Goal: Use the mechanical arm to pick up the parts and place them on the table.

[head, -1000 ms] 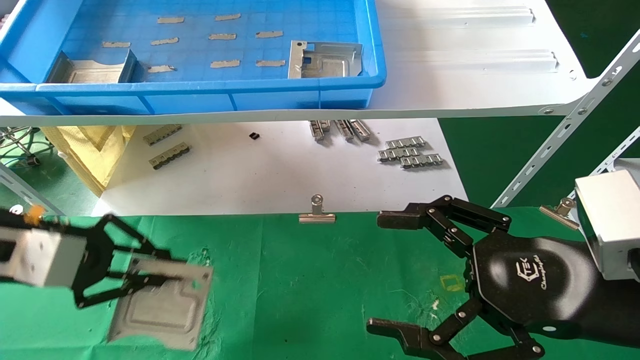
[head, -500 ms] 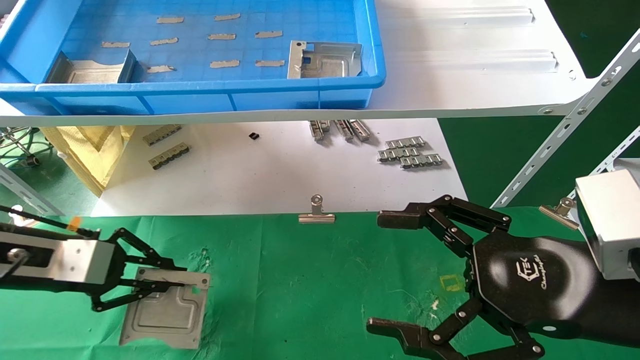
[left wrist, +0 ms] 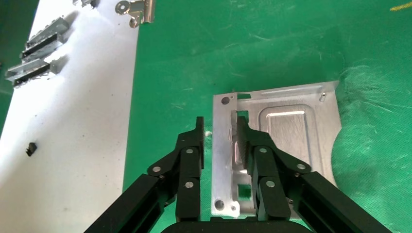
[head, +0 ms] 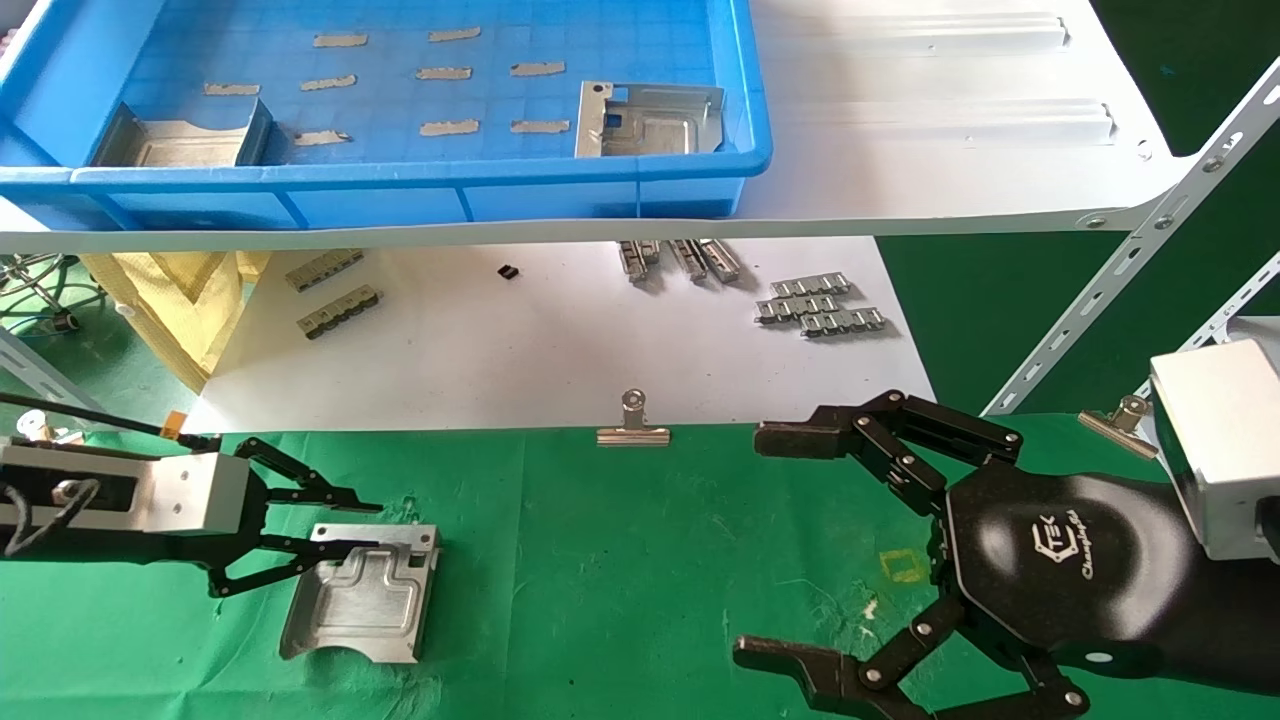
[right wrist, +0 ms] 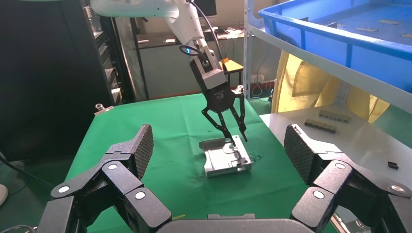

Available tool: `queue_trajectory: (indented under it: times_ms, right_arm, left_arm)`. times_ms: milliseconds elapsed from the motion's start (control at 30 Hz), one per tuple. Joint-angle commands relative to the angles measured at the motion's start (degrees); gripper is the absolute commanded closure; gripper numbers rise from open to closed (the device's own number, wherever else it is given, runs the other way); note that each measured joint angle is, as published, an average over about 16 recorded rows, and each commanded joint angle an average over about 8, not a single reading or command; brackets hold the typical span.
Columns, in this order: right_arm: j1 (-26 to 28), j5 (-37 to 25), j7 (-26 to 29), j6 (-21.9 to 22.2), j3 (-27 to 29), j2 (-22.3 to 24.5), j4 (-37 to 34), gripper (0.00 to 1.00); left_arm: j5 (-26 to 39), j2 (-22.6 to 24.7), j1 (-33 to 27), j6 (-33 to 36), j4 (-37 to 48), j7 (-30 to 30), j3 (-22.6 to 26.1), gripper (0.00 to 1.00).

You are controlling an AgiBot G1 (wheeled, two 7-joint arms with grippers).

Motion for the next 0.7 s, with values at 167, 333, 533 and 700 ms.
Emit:
queue_trajectory:
  times_ms: [167,333,533,700]
  right_arm:
    - [0.0,0.0,0.0,0.0,-0.01,0.0,0.0,0.0]
    - [0.0,0.01,0.0,0.0,-0.01,0.0,0.0,0.0]
    - [-0.01,0.01,-0.01,0.02,-0.01,0.01,-0.01,0.0]
    - [-0.01,0.02,-0.01,0.02,-0.01,0.01,-0.01,0.0]
  left_arm:
    - [-3.47,-0.46,0.05,1.0,-0.41,-1.3,-1.17,0.0]
    - [-10.51,-3.1,3.23,1.4,-3.89,-7.89,-3.05,0.0]
    - [-16.99,-5.69,7.36,1.37,-6.44,-13.74,-4.4,0.0]
    - [-17.56,-5.89,7.76,1.32,-6.67,-13.79,-4.56,0.0]
